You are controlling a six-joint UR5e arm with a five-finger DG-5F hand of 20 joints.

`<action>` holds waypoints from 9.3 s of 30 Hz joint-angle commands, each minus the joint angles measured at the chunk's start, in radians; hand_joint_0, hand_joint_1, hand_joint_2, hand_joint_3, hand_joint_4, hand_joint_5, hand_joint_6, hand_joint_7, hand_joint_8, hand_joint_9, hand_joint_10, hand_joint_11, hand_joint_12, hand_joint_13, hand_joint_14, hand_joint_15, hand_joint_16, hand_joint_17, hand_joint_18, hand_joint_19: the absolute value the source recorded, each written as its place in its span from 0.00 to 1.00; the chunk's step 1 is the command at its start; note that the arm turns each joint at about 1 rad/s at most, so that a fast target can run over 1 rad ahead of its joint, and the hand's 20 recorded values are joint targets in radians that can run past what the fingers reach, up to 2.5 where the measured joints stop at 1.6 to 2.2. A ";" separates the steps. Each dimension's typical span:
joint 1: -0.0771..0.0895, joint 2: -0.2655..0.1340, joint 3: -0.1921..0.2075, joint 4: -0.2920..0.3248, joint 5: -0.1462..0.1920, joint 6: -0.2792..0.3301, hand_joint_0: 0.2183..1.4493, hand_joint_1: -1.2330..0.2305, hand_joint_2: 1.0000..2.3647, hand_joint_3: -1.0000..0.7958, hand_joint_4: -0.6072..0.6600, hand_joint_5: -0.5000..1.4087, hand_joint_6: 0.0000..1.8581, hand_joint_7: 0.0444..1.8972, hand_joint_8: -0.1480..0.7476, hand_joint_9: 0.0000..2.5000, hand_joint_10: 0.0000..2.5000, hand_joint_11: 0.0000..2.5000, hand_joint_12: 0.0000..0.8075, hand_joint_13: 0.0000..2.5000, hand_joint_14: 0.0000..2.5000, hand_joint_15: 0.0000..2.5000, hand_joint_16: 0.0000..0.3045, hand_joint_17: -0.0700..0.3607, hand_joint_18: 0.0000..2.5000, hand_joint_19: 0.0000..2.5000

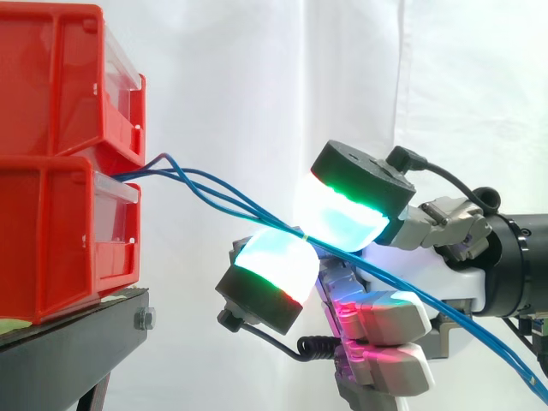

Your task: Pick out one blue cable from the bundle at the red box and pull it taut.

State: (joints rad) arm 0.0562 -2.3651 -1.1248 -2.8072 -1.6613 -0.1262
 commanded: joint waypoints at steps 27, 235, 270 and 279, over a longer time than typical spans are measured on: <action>0.005 0.000 -0.012 0.000 0.003 -0.001 0.29 0.53 0.00 0.28 0.50 0.22 0.45 0.55 0.55 0.60 0.01 0.29 0.49 0.56 0.01 0.26 0.19 0.46 0.50 0.26; 0.010 0.001 -0.017 0.028 0.006 -0.009 0.32 0.44 0.00 0.32 0.51 0.21 0.46 0.51 0.52 0.55 0.01 0.31 0.47 0.51 0.01 0.26 0.17 0.44 0.44 0.28; 0.010 0.000 -0.015 0.032 0.006 -0.010 0.32 0.52 0.01 0.38 0.54 0.22 0.40 0.56 0.51 0.54 0.01 0.29 0.47 0.49 0.01 0.26 0.17 0.44 0.42 0.29; 0.010 0.000 -0.017 0.032 0.008 -0.010 0.26 0.39 0.15 0.50 0.56 0.22 0.44 0.53 0.59 0.59 0.01 0.33 0.58 0.52 0.01 0.23 0.25 0.55 0.50 0.23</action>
State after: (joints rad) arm 0.0656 -2.3651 -1.1410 -2.7749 -1.6550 -0.1365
